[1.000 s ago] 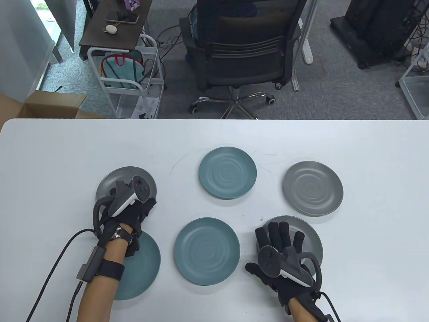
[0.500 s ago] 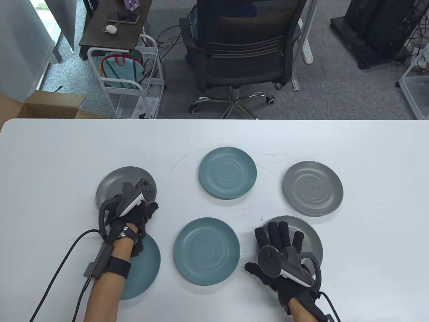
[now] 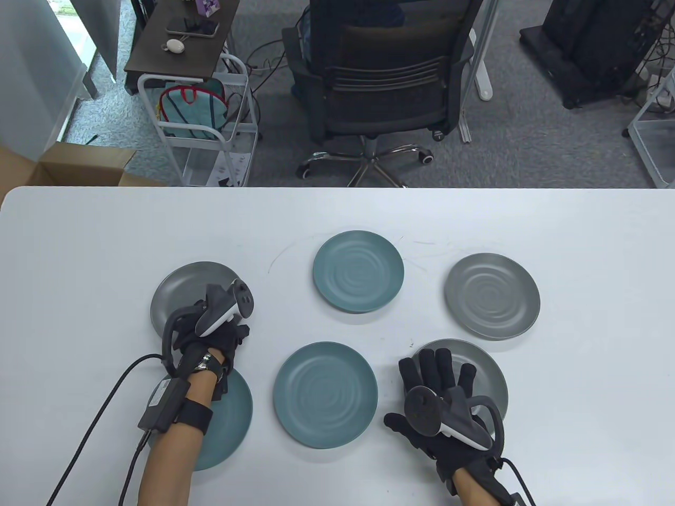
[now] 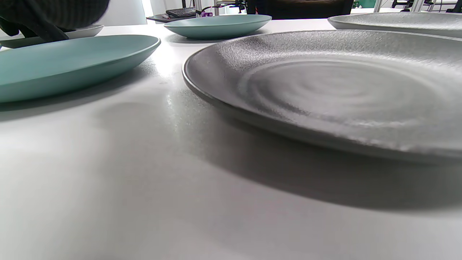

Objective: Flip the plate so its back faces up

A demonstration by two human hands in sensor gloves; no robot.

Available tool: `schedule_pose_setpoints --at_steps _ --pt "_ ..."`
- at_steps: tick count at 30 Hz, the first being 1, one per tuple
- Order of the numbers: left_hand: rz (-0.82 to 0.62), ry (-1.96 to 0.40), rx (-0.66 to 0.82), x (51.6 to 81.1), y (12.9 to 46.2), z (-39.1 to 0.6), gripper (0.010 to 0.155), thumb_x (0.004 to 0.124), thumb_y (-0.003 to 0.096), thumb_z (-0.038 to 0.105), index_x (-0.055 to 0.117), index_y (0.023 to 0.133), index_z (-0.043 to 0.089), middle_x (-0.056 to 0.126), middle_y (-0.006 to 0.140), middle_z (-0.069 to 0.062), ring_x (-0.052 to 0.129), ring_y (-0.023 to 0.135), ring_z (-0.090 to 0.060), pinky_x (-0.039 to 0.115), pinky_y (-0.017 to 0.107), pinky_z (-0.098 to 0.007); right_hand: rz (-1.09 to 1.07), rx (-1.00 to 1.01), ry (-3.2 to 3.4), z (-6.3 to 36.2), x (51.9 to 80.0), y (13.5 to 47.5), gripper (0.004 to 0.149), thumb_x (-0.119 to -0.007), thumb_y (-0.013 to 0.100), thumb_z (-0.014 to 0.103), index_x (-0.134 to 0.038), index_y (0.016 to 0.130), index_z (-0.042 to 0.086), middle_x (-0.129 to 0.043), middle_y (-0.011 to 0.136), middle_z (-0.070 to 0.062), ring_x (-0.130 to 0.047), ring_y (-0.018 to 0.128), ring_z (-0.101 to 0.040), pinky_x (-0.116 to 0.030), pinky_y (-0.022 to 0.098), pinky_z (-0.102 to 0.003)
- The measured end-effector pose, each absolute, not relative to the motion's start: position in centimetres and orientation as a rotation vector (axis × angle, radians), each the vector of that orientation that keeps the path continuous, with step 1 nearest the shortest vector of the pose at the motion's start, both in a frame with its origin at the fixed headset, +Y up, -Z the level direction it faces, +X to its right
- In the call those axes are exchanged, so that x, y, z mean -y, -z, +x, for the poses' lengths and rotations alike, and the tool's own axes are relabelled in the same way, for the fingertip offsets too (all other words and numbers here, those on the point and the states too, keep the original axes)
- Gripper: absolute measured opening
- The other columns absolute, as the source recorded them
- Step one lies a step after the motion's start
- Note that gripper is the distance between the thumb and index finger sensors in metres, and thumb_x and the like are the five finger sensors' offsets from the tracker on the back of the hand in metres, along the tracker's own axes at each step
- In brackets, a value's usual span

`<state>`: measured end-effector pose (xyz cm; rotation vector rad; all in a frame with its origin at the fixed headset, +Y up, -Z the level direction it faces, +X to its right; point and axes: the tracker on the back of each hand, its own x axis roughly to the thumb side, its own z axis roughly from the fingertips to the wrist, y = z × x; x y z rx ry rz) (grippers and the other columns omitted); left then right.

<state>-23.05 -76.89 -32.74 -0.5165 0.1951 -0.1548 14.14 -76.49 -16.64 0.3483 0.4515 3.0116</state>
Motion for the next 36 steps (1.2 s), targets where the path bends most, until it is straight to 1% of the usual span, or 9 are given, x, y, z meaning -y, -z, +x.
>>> schedule_pose_setpoints --at_steps 6,17,27,36 --pt "-0.529 0.143 -0.196 77.0 32.7 -22.7 0.079 0.07 0.055 0.056 0.046 0.115 0.012 0.055 0.11 -0.026 0.07 0.101 -0.053 0.069 0.069 -0.061 0.354 -0.433 -3.011 14.1 76.4 16.6 0.094 -0.062 0.048 0.066 -0.015 0.114 0.017 -0.009 0.118 -0.023 -0.004 0.106 -0.046 -0.006 0.069 -0.072" --pt "-0.509 0.083 -0.19 76.0 32.8 -22.6 0.072 0.067 0.0578 0.048 0.044 0.115 0.011 0.056 0.109 -0.028 0.073 0.098 -0.054 0.081 0.059 -0.054 0.356 -0.424 -3.003 14.2 76.4 16.5 0.094 -0.062 0.048 0.066 -0.015 0.114 0.017 -0.009 0.118 -0.023 -0.004 0.106 -0.046 -0.007 0.069 -0.072" --pt "-0.47 -0.001 -0.184 74.1 33.0 -22.9 0.068 0.068 0.0585 0.04 0.043 0.115 0.01 0.059 0.108 -0.027 0.077 0.096 -0.051 0.084 0.058 -0.05 0.36 -0.422 -2.986 14.3 76.4 16.5 0.094 -0.062 0.048 0.066 -0.015 0.114 0.017 -0.008 0.117 -0.023 -0.004 0.106 -0.047 -0.007 0.069 -0.072" --pt "-0.418 -0.118 -0.157 72.3 32.8 -23.1 0.066 0.068 0.0579 0.038 0.046 0.114 0.01 0.063 0.106 -0.025 0.082 0.094 -0.047 0.086 0.056 -0.047 0.37 -0.426 -2.968 14.3 76.4 16.5 0.094 -0.061 0.049 0.066 -0.015 0.114 0.017 -0.008 0.118 -0.023 -0.004 0.106 -0.047 -0.007 0.069 -0.072"
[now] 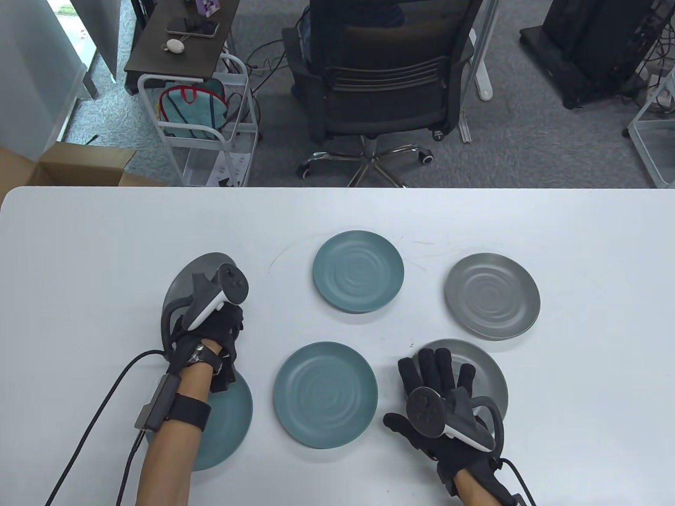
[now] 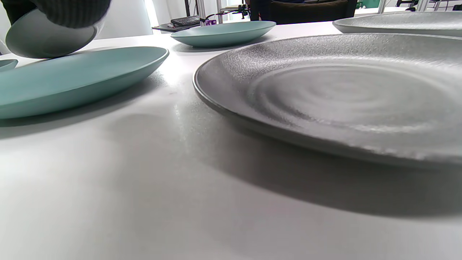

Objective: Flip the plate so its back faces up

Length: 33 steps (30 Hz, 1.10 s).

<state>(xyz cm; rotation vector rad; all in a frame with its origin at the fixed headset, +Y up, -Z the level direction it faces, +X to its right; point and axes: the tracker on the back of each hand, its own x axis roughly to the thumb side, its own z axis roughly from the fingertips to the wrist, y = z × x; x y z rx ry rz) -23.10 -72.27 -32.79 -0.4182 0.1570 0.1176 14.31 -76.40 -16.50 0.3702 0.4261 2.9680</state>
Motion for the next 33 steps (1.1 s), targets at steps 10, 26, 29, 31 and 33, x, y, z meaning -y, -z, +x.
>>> schedule_pose_setpoints --at_steps 10,26,29,31,33 --pt "-0.395 -0.319 -0.137 70.1 32.7 -24.2 0.066 0.068 0.0581 0.037 0.047 0.114 0.009 0.065 0.106 -0.024 0.084 0.093 -0.046 0.087 0.055 -0.046 0.377 -0.435 -2.96 14.3 76.4 16.5 0.093 -0.062 0.049 0.065 -0.015 0.114 0.017 -0.008 0.117 -0.023 -0.004 0.106 -0.047 -0.007 0.069 -0.072" --pt "-0.323 -0.694 -0.131 68.0 32.1 -26.8 0.065 0.068 0.058 0.036 0.049 0.113 0.007 0.068 0.103 -0.024 0.088 0.089 -0.045 0.089 0.052 -0.043 0.388 -0.433 -2.95 14.2 76.4 16.4 0.093 -0.062 0.049 0.065 -0.015 0.114 0.017 -0.008 0.117 -0.023 -0.004 0.106 -0.047 -0.007 0.069 -0.072" --pt "-0.309 -0.795 -0.144 67.8 32.0 -27.6 0.065 0.067 0.0581 0.036 0.049 0.113 0.006 0.069 0.103 -0.024 0.089 0.088 -0.044 0.09 0.052 -0.042 0.39 -0.431 -2.948 14.2 76.4 16.3 0.093 -0.062 0.049 0.065 -0.015 0.114 0.018 -0.008 0.117 -0.023 -0.004 0.106 -0.047 -0.007 0.069 -0.072" --pt "-0.303 -0.843 -0.149 67.8 31.9 -28.1 0.065 0.067 0.0582 0.036 0.049 0.113 0.006 0.069 0.102 -0.024 0.09 0.088 -0.044 0.09 0.051 -0.042 0.39 -0.429 -2.947 14.2 76.4 16.3 0.093 -0.062 0.049 0.065 -0.015 0.114 0.017 -0.009 0.117 -0.023 -0.004 0.106 -0.047 -0.007 0.068 -0.072" --pt "-0.297 -0.895 -0.156 67.8 31.8 -28.6 0.065 0.068 0.0581 0.036 0.05 0.112 0.005 0.069 0.102 -0.024 0.09 0.087 -0.044 0.09 0.051 -0.041 0.392 -0.434 -2.944 14.2 76.4 16.3 0.093 -0.062 0.049 0.065 -0.015 0.114 0.017 -0.008 0.117 -0.023 -0.004 0.106 -0.047 -0.007 0.069 -0.072"
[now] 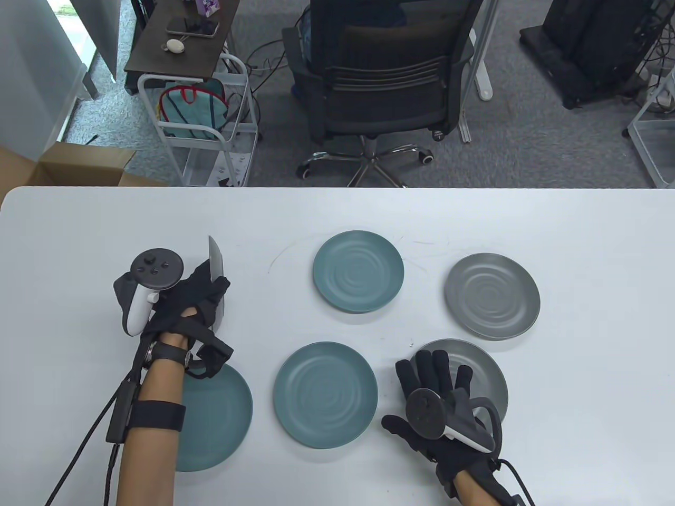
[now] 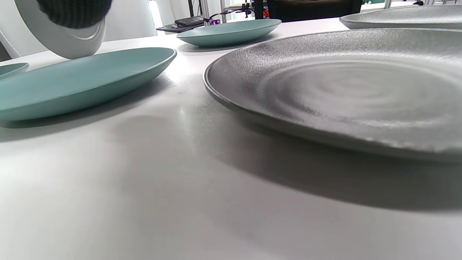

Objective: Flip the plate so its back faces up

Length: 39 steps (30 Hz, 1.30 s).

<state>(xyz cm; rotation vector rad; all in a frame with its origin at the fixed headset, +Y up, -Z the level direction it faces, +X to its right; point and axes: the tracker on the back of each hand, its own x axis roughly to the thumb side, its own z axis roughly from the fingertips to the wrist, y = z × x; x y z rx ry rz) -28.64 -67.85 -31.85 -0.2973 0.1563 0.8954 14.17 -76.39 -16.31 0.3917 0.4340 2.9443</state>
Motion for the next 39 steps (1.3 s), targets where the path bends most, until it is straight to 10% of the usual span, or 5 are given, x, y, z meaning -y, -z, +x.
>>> schedule_pose_setpoints --at_steps 39 --pt "-0.337 -1.196 -0.53 76.0 31.8 -35.7 0.065 0.068 0.0574 0.04 0.059 0.107 -0.001 0.086 0.085 -0.014 0.11 0.059 -0.027 0.094 0.039 -0.032 0.389 -0.473 -2.937 14.0 76.4 16.4 0.092 -0.061 0.05 0.064 -0.015 0.114 0.017 -0.008 0.117 -0.023 -0.004 0.106 -0.047 -0.007 0.069 -0.072"
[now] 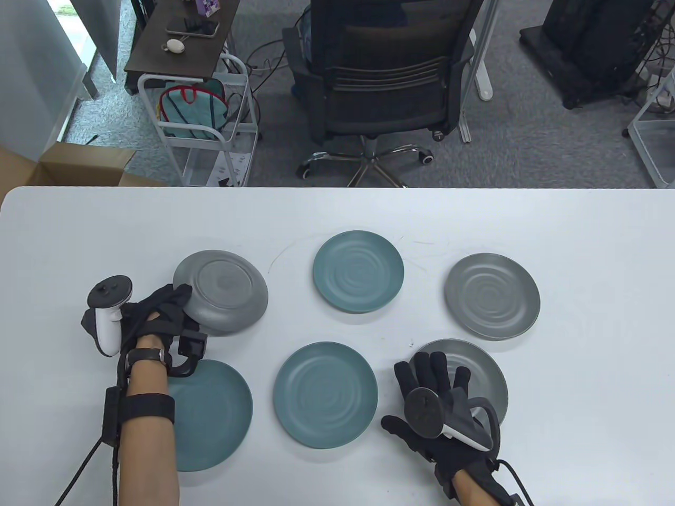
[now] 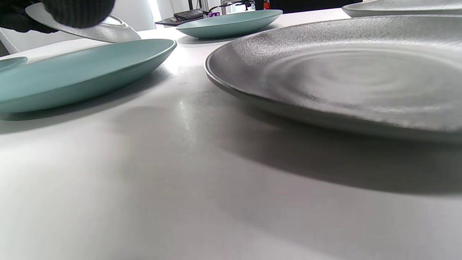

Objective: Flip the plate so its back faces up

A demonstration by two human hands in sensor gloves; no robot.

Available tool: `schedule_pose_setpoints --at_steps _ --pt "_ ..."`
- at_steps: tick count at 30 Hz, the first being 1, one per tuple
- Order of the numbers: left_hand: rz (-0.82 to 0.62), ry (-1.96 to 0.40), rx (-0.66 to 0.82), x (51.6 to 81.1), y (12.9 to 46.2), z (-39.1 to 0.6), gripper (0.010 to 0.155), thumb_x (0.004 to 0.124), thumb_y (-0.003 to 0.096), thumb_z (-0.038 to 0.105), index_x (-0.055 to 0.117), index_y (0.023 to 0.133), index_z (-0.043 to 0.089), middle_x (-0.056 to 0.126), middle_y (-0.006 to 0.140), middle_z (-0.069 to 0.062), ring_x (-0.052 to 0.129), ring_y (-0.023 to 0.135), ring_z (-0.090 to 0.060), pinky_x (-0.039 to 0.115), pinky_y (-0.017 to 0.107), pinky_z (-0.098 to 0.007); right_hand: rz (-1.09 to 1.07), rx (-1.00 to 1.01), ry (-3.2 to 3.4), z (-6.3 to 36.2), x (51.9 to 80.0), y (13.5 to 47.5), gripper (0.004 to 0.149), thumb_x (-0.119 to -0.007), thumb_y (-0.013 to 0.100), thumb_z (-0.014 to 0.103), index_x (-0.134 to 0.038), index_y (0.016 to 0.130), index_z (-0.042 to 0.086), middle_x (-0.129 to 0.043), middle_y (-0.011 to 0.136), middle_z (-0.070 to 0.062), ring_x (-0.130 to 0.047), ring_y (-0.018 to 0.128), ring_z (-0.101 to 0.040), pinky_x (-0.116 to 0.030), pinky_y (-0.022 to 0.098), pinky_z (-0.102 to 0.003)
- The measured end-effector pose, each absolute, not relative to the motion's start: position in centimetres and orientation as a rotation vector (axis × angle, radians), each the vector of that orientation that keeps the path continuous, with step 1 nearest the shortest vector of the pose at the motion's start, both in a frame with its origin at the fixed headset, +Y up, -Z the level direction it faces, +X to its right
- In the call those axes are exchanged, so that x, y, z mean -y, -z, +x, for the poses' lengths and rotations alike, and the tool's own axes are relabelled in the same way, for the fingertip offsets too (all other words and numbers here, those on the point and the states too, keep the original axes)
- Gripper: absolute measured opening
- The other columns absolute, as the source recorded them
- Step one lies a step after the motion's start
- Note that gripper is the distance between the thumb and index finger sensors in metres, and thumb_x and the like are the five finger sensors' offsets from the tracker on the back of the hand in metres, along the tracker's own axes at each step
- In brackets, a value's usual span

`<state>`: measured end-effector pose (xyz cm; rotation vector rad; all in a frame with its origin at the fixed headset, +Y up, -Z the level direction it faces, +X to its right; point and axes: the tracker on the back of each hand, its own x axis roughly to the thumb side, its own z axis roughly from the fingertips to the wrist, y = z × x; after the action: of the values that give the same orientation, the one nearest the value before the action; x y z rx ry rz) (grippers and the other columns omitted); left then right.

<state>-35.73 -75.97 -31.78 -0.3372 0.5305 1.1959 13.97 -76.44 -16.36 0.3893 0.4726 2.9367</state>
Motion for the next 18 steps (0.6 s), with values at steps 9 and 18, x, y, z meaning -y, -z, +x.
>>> schedule_pose_setpoints --at_steps 9,18 --pt "-0.39 -1.109 -0.605 77.6 31.9 -36.4 0.066 0.067 0.0576 0.041 0.059 0.107 -0.002 0.086 0.086 -0.015 0.109 0.058 -0.028 0.093 0.039 -0.033 0.383 -0.466 -2.939 14.0 76.4 16.4 0.092 -0.061 0.049 0.064 -0.015 0.114 0.017 -0.009 0.117 -0.023 -0.005 0.106 -0.047 -0.007 0.069 -0.072" --pt "-0.404 -0.973 -0.65 78.0 32.2 -36.5 0.066 0.068 0.0573 0.041 0.062 0.105 -0.003 0.086 0.085 -0.015 0.109 0.058 -0.029 0.093 0.038 -0.033 0.382 -0.46 -2.94 14.1 76.3 16.4 0.092 -0.061 0.049 0.064 -0.015 0.114 0.017 -0.009 0.117 -0.023 -0.005 0.106 -0.047 -0.007 0.068 -0.072"
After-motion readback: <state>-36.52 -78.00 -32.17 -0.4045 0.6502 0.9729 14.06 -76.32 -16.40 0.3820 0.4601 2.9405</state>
